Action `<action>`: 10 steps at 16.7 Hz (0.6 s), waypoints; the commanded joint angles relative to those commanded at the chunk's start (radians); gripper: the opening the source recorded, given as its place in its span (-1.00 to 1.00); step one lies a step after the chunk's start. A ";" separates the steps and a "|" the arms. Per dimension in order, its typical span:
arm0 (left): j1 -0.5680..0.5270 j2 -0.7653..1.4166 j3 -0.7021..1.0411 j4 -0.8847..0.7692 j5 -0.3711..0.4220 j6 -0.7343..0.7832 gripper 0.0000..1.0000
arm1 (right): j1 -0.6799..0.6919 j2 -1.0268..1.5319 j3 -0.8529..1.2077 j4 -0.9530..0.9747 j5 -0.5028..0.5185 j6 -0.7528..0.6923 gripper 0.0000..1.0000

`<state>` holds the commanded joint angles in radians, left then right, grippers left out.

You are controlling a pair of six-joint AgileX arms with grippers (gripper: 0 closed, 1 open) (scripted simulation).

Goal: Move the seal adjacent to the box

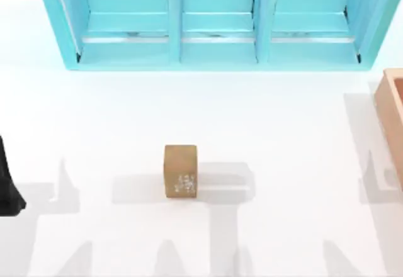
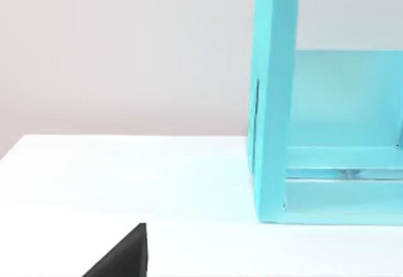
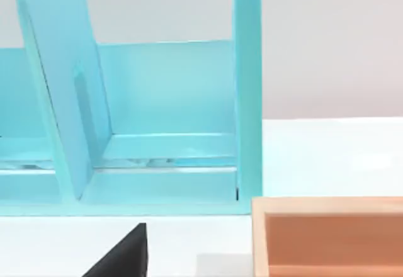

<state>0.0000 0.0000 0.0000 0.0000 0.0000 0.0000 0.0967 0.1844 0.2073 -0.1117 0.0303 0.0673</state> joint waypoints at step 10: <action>0.000 0.000 0.000 0.000 0.000 0.000 1.00 | 0.351 0.846 1.046 -0.529 0.089 0.281 1.00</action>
<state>0.0000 0.0000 0.0000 0.0000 0.0000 0.0000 0.4481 1.0307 1.2531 -0.6411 0.1197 0.3481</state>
